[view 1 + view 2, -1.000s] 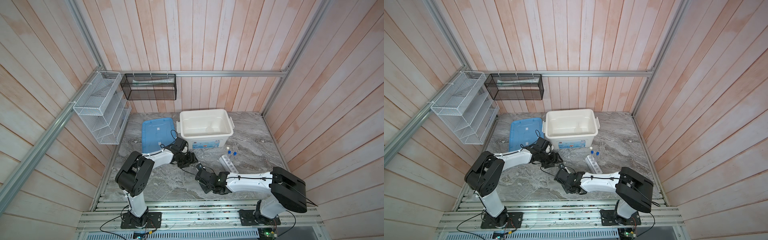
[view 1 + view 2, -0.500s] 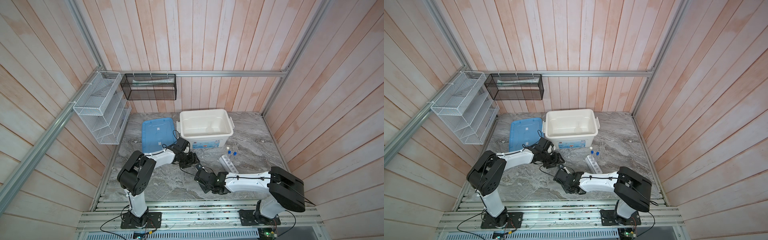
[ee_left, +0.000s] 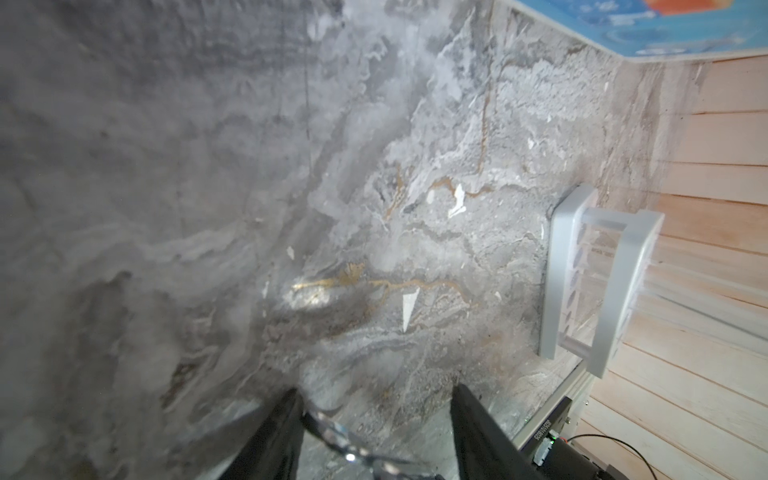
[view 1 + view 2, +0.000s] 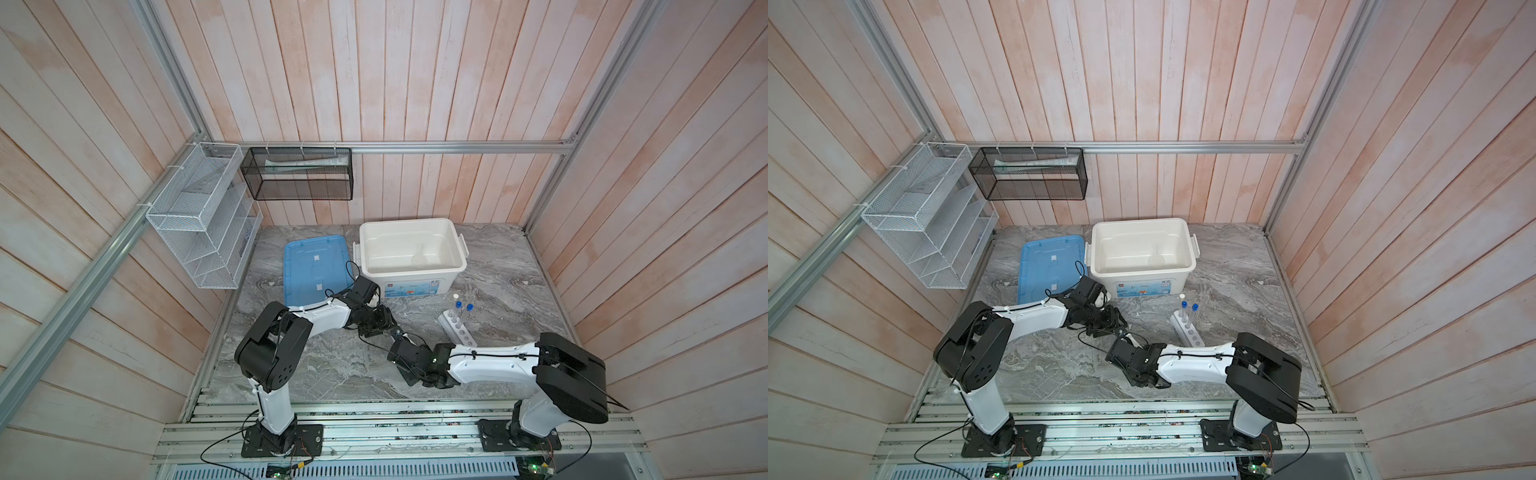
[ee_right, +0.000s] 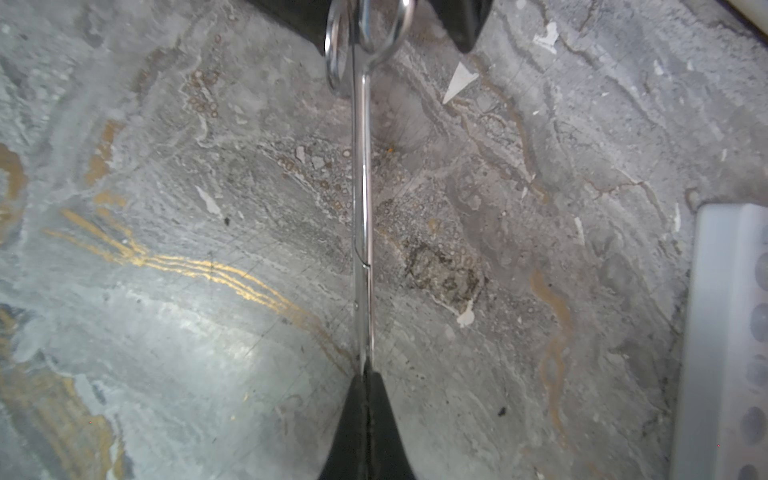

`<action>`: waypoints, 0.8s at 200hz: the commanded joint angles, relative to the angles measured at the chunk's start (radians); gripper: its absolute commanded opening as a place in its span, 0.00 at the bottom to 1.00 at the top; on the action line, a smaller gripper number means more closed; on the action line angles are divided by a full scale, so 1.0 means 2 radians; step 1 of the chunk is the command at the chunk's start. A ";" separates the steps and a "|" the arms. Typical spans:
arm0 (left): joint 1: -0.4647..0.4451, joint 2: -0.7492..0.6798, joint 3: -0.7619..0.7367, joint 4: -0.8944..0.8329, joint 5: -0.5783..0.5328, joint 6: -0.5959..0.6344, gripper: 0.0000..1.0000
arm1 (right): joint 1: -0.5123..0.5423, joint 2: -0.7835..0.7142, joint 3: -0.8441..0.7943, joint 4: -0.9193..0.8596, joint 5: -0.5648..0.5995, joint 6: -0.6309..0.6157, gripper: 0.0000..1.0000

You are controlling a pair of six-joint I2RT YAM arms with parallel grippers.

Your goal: Organize the chemistry lab equipment

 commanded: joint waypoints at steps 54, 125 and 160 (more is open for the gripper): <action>-0.008 0.016 -0.018 -0.019 -0.005 -0.001 0.54 | 0.002 0.016 0.009 -0.008 -0.001 -0.006 0.00; -0.008 0.017 -0.017 -0.013 0.000 -0.002 0.51 | 0.002 0.023 0.016 -0.002 0.001 -0.016 0.00; -0.009 0.020 -0.017 -0.008 0.002 -0.004 0.50 | 0.001 0.023 0.019 0.002 -0.001 -0.021 0.00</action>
